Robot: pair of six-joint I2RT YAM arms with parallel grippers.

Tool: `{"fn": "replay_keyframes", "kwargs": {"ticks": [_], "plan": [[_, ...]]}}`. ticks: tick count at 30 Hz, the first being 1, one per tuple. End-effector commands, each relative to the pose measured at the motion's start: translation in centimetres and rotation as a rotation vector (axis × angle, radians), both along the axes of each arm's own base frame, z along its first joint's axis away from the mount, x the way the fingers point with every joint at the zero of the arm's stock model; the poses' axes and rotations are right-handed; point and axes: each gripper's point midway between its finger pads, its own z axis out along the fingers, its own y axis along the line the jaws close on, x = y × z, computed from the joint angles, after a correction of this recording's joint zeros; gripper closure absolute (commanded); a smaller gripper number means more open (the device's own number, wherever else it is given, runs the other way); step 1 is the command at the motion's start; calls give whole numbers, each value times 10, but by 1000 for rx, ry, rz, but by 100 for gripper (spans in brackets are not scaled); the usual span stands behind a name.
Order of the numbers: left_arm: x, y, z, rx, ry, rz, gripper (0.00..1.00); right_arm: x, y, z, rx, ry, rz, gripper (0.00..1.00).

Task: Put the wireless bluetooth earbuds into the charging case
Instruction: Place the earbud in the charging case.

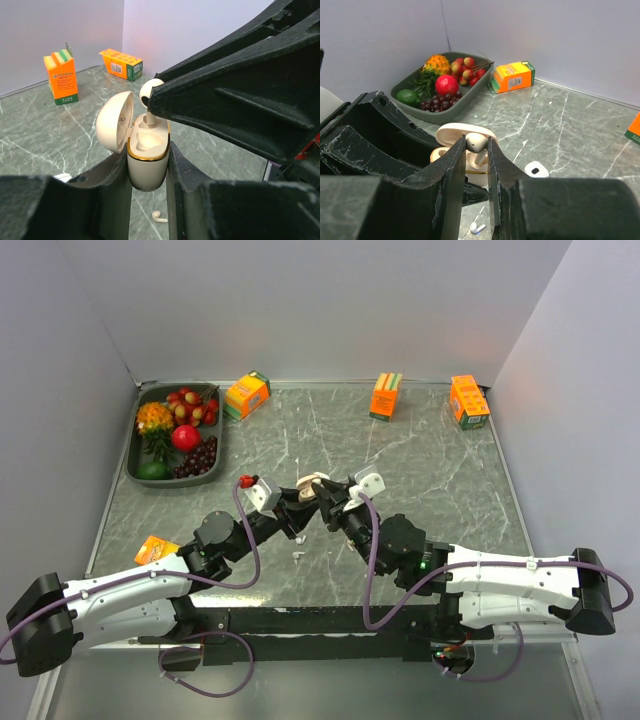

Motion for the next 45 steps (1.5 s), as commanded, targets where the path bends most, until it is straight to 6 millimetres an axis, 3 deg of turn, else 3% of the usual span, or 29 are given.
{"fn": "replay_keyframes", "kwargs": {"ticks": [1,8,26,32,45], "plan": [[-5,6,30,-89,-53,-2,99,-1,-5,1,-11,12,-15,100],[-4,7,28,-88,-52,3,99,-2,-12,0,-12,20,-18,100],[-6,8,27,-89,-55,0,99,-6,-5,-6,-48,51,21,100],[-7,9,26,-90,-54,0,99,-6,-9,3,-26,60,4,66],[-5,11,25,-89,-53,12,99,-6,-24,30,21,54,-18,39]]}}
